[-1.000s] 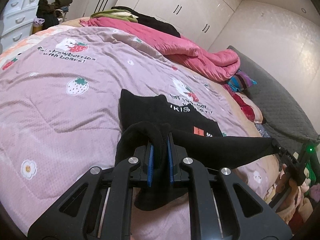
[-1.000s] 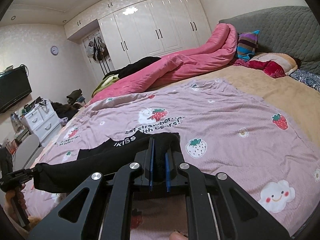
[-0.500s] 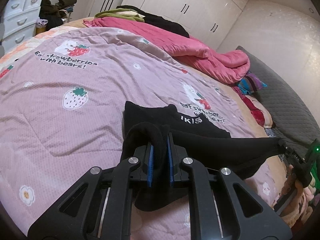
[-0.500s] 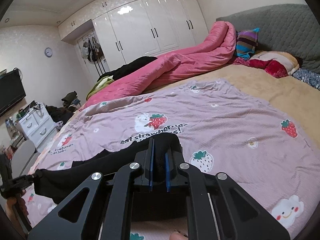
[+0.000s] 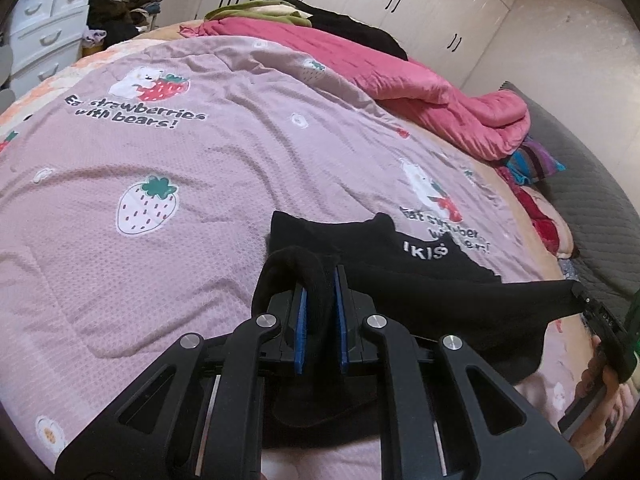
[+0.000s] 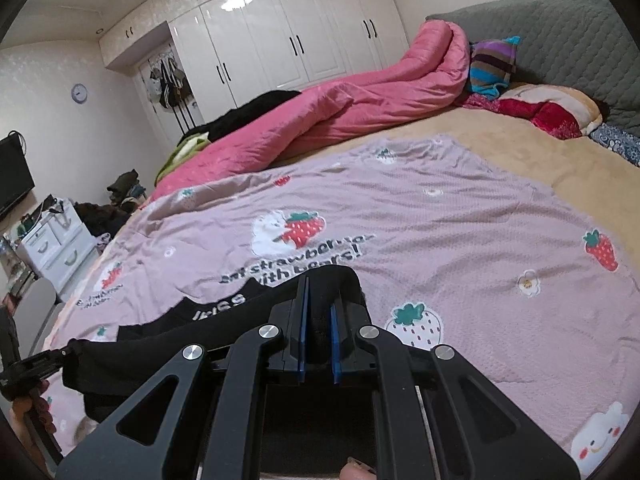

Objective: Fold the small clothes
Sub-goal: 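Lift the hem with both tools and fold it over toward the collar, then lower the folded hem onto the sweatshirt and open both tools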

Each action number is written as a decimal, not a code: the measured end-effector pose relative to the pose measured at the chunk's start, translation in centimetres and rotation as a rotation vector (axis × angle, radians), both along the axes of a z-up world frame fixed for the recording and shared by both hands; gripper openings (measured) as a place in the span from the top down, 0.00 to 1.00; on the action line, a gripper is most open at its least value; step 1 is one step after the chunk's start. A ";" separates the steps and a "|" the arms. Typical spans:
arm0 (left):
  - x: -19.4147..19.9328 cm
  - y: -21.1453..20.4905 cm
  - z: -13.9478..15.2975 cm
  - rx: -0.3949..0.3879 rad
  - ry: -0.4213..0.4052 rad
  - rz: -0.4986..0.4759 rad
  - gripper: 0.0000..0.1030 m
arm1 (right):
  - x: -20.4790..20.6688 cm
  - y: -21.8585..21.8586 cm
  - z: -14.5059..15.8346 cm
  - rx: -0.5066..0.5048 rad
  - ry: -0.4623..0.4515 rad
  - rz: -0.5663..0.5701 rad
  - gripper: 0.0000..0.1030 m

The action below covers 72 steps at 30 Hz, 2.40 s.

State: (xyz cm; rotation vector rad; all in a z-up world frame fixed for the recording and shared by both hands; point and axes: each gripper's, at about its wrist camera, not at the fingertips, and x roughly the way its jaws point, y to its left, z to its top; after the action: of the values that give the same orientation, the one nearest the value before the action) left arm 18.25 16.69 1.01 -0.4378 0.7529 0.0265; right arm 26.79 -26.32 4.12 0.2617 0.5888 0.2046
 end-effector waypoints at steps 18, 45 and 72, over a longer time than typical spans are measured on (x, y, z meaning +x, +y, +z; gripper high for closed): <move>-3.6 -2.2 1.3 0.107 -0.063 -0.071 0.80 | -0.1 1.2 -3.0 -0.077 0.018 0.078 0.84; 3.3 -7.0 -4.3 0.227 0.075 -0.146 0.85 | 2.4 6.5 -8.9 -0.153 0.238 0.200 0.80; 6.4 0.3 -4.6 0.090 0.087 0.013 0.55 | 7.5 1.4 -8.6 -0.164 0.236 -0.006 0.63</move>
State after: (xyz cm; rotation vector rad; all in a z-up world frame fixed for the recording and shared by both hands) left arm 24.61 17.00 -3.59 -0.3577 0.8312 0.0919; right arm 34.25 -24.96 -4.48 0.1293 0.8341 0.1188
